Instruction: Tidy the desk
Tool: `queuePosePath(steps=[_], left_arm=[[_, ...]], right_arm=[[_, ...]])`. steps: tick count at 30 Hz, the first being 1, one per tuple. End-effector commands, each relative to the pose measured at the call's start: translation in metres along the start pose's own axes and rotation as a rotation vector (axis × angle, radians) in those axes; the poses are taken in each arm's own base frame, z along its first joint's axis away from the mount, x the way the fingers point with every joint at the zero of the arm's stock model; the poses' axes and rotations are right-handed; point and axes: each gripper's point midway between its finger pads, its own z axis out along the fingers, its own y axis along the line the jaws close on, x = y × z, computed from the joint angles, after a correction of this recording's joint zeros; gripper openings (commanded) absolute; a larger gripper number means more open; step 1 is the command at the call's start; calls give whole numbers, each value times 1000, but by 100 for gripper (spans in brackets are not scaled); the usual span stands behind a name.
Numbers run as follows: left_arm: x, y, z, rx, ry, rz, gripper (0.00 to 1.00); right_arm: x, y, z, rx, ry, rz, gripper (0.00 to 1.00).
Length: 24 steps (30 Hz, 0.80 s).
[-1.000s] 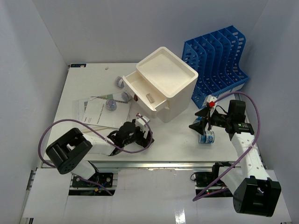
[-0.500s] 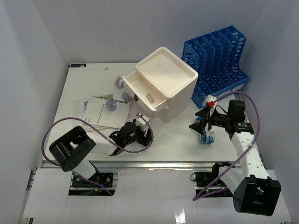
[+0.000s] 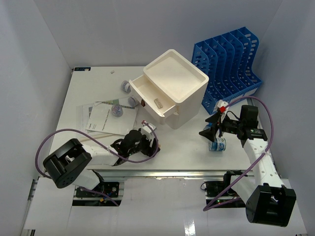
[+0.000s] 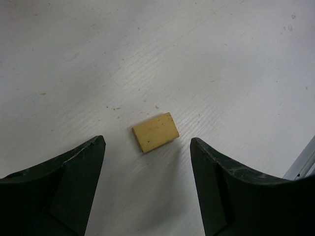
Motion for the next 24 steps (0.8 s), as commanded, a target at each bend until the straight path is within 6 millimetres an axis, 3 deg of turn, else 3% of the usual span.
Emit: queuePosePath(steps=[1, 2, 6, 12, 19, 24], left_arm=[[27, -12, 3, -105, 93, 109, 86], [30, -21, 9, -121, 108, 152, 88], [49, -17, 28, -257, 195, 133, 90], [39, -18, 36, -276, 172, 77, 90], [43, -14, 25, -280, 198, 18, 87], [49, -14, 8, -347, 242, -143, 87]], right_arm=[[-8, -3, -1, -2, -23, -30, 86], [-8, -3, -1, -2, -23, -30, 86], [-8, -3, -1, 2, -21, -30, 86], [-9, -1, -2, 0, -27, -37, 86], [-10, -1, -3, 4, -27, -39, 86], [-10, -1, -2, 1, -28, -38, 86]])
